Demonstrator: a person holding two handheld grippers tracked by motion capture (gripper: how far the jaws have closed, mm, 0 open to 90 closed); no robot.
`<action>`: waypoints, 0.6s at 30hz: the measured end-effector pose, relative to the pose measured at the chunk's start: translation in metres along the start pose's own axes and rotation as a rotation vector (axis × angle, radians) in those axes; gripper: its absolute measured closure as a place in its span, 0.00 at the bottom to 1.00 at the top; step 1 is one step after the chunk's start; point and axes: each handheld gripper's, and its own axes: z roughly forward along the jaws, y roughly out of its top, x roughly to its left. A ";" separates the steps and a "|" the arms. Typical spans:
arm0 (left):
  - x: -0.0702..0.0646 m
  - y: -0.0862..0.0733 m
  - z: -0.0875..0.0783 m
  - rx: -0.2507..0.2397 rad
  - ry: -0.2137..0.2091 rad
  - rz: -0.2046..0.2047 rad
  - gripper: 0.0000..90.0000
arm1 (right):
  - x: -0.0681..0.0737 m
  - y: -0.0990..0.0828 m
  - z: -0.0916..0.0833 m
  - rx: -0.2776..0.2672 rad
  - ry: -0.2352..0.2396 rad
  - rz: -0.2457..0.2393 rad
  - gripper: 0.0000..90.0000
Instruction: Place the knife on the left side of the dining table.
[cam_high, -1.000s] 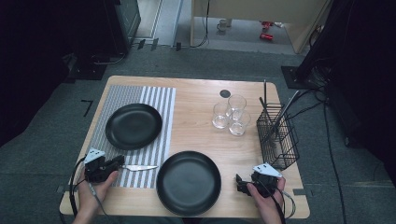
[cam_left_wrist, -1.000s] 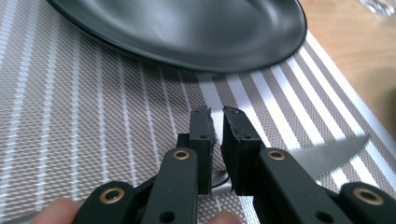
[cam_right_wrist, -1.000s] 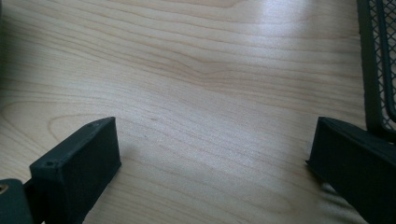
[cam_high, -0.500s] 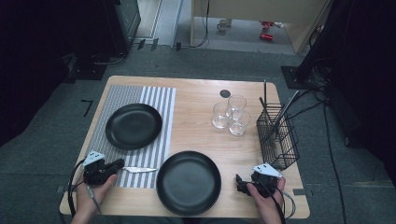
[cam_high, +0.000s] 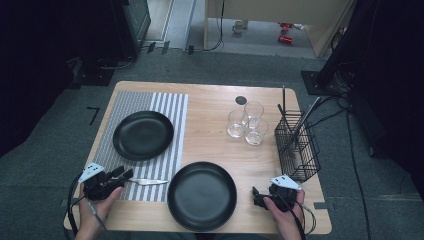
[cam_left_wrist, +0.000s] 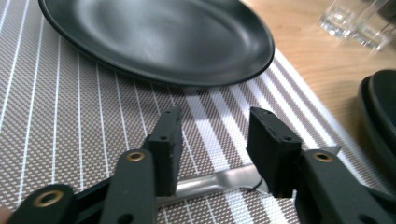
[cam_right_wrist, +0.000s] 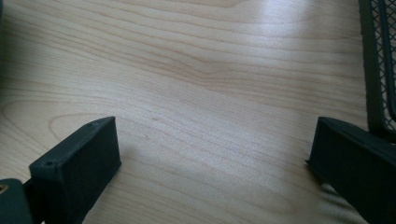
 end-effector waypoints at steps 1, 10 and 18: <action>-0.001 0.000 0.000 -0.004 -0.005 0.005 0.59 | 0.000 0.000 0.000 0.000 0.000 0.000 0.02; -0.013 0.005 0.000 -0.034 -0.003 0.034 0.37 | 0.001 0.000 0.000 0.001 -0.005 0.005 0.02; -0.018 0.006 0.002 -0.017 0.023 0.039 0.20 | 0.000 -0.003 -0.005 -0.039 0.010 -0.003 0.18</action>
